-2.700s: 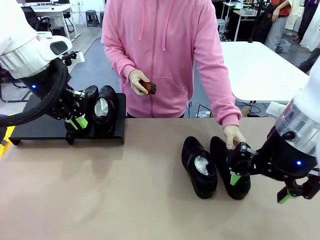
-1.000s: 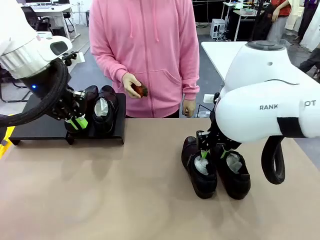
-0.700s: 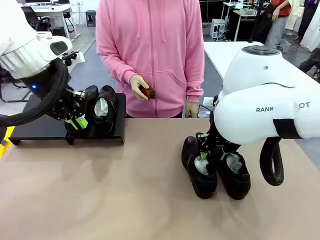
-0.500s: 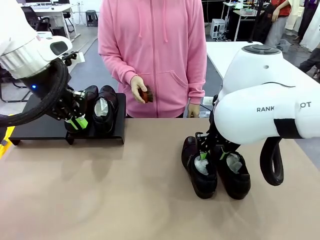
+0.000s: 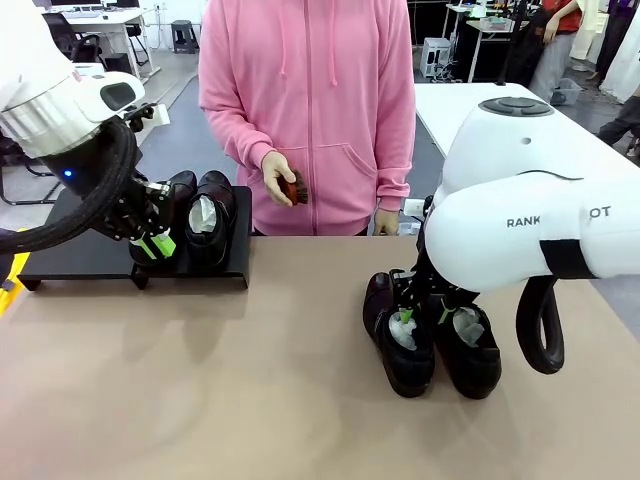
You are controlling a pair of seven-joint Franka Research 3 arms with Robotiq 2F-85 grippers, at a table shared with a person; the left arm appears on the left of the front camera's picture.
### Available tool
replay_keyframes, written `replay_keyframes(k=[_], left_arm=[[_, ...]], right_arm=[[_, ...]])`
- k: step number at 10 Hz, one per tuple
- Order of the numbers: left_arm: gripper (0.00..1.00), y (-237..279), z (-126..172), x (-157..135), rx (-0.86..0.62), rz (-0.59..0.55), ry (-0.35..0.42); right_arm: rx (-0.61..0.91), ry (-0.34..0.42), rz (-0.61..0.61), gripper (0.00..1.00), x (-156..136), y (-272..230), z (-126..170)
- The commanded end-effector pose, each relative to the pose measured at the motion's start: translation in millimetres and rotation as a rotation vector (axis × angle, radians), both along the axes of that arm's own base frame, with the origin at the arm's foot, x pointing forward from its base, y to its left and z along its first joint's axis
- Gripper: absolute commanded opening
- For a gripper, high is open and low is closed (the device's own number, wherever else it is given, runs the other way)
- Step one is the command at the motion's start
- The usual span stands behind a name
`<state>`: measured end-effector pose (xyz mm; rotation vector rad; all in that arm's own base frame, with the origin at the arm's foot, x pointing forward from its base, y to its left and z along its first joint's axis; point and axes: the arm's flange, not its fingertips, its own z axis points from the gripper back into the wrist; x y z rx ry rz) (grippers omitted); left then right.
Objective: Organize the shoes by placing them on the stand.
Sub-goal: Pick up one Shoe and place it in the middle of the table.
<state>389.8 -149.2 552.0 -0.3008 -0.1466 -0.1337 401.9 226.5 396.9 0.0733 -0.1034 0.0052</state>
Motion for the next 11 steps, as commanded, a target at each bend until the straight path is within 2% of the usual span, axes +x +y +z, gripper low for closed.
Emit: replay_keyframes(k=[1, 3, 8, 9, 10, 11], left_arm=[[0.18, 1, 0, 0, -0.018, -0.003, -0.010], [0.18, 1, 0, 0, -0.018, -0.003, -0.010], [0.18, 1, 0, 0, -0.018, -0.003, -0.010], [0.18, 1, 0, 0, -0.018, -0.003, -0.010], [0.18, 1, 0, 0, -0.018, -0.003, -0.010], [0.18, 1, 0, 0, -0.018, -0.003, -0.010]], right_arm=[[-0.017, -0.020, 0.018, 0.59, 9, -3, -9], [-0.034, 0.019, 0.025, 0.59, 14, -5, -27], [-0.031, 0.048, 0.034, 0.59, 19, -4, -48], [-0.031, 0.045, 0.038, 0.54, 22, -3, -53], [-0.037, 0.055, 0.046, 0.40, 22, -2, -58], [-0.040, 0.062, 0.050, 0.21, 23, -1, -60]])
